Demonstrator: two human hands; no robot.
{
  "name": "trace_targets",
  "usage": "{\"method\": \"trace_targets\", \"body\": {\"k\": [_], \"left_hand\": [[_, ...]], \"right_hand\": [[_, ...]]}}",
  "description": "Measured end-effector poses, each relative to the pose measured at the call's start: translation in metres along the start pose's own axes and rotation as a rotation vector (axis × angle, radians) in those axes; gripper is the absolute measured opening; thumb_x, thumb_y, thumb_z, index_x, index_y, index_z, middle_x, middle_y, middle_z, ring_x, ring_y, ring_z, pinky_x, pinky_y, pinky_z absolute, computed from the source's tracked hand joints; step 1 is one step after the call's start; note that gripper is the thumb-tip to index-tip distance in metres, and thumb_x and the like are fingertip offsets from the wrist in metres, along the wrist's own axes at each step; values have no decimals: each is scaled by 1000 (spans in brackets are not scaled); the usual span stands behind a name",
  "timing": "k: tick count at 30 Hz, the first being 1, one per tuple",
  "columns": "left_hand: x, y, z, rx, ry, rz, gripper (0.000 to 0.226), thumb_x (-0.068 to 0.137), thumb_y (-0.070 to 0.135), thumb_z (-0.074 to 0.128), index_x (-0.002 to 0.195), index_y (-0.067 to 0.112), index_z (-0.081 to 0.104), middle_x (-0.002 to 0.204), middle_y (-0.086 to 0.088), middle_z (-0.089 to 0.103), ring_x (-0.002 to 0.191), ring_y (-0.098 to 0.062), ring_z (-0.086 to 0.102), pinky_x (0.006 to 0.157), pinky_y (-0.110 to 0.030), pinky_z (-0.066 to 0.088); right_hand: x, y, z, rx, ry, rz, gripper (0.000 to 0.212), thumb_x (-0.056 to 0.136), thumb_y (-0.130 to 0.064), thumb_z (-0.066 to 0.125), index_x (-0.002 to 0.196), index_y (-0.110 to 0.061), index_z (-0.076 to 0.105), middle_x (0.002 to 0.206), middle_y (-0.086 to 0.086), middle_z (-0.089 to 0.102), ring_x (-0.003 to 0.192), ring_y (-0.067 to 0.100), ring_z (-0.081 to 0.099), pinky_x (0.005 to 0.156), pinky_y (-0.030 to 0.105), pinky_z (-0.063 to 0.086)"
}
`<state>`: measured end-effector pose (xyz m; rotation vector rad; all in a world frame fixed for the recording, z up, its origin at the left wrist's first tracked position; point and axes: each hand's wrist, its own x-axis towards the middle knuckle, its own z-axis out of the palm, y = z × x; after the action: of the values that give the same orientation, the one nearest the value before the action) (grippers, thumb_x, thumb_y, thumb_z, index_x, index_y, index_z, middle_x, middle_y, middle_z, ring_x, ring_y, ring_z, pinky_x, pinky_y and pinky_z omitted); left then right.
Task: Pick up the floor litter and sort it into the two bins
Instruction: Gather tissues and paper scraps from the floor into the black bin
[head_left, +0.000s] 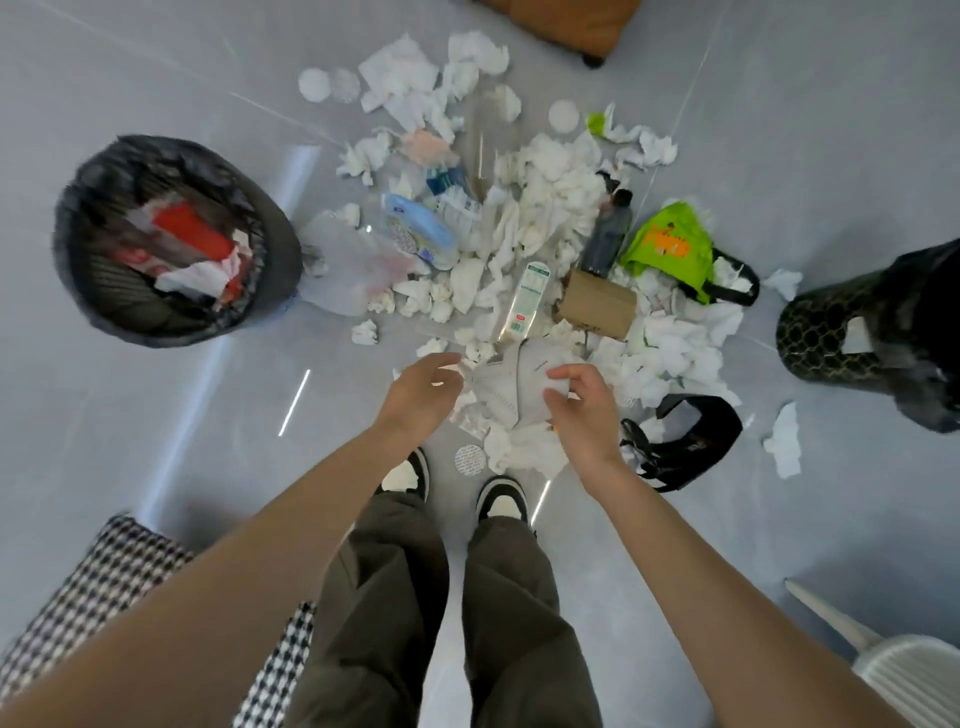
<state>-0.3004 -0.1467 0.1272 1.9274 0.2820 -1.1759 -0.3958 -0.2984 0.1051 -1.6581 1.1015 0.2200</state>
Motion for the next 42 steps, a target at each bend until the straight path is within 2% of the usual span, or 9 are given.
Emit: {"method": "trace_targets", "body": {"k": [3, 6, 12, 16, 20, 25, 31, 38, 42], "left_hand": [[-39, 25, -26, -204, 8, -44, 39, 94, 22, 55, 132, 22, 49, 116, -1, 56, 100, -17, 53, 91, -33, 45], [-68, 42, -56, -376, 0, -65, 47, 90, 23, 62, 134, 21, 45, 118, -2, 55, 101, -19, 54, 78, -27, 48], [-94, 32, -140, -504, 38, -13, 59, 80, 13, 72, 132, 22, 45, 111, -2, 63, 92, -10, 63, 61, -13, 53], [-90, 15, -207, -436, -32, 24, 75, 73, 5, 77, 136, 25, 42, 116, -7, 63, 100, -16, 63, 72, -18, 53], [-71, -3, -271, -287, 84, 81, 75, 64, 5, 83, 129, 24, 51, 119, 1, 59, 107, -13, 56, 80, -17, 47], [-36, -27, -354, -162, 216, 76, 76, 60, 13, 86, 128, 26, 55, 117, 6, 60, 106, -12, 55, 85, -22, 43], [11, -60, -402, -180, 282, 48, 68, 67, 11, 81, 126, 30, 53, 116, 1, 59, 109, -20, 56, 81, -27, 47], [93, -85, -392, 9, 335, 99, 70, 75, 12, 73, 136, 28, 40, 129, -5, 46, 118, -24, 48, 86, -32, 48], [136, -95, -381, 233, 365, 178, 67, 80, 17, 70, 138, 24, 37, 133, -7, 36, 120, -24, 43, 100, -32, 38]], "right_hand": [[-30, -48, 0, 45, -70, -65, 23, 86, -4, 58, 82, -25, 50, 90, -7, 58, 80, 14, 54, 79, 33, 51], [-56, -90, 7, 23, -149, -140, 27, 85, -4, 61, 78, -21, 42, 78, -3, 47, 73, 12, 47, 65, 14, 40], [-88, -161, 52, 2, -297, -199, 28, 83, -1, 61, 79, -17, 39, 83, 5, 49, 77, 13, 50, 60, 9, 39], [-98, -192, 112, -16, -370, -200, 27, 84, -1, 61, 80, -17, 40, 81, 4, 50, 78, 12, 52, 64, 7, 41], [-106, -220, 189, -27, -391, -215, 28, 84, 0, 61, 80, -21, 43, 78, -2, 52, 75, 8, 53, 65, 8, 42], [-106, -245, 289, 42, -347, -200, 31, 87, 0, 58, 88, -29, 48, 98, -1, 64, 93, 8, 62, 73, 11, 47], [-79, -248, 353, -92, -345, -242, 27, 90, -11, 59, 117, -15, 53, 116, -9, 54, 105, 5, 47, 72, -2, 38], [-7, -200, 369, -445, -251, -239, 38, 89, -13, 57, 126, -18, 51, 130, 5, 51, 121, 23, 46, 99, 32, 41], [32, -175, 383, -627, -273, -381, 39, 92, -14, 51, 131, -17, 49, 134, 6, 47, 126, 25, 39, 103, 34, 39]]}}
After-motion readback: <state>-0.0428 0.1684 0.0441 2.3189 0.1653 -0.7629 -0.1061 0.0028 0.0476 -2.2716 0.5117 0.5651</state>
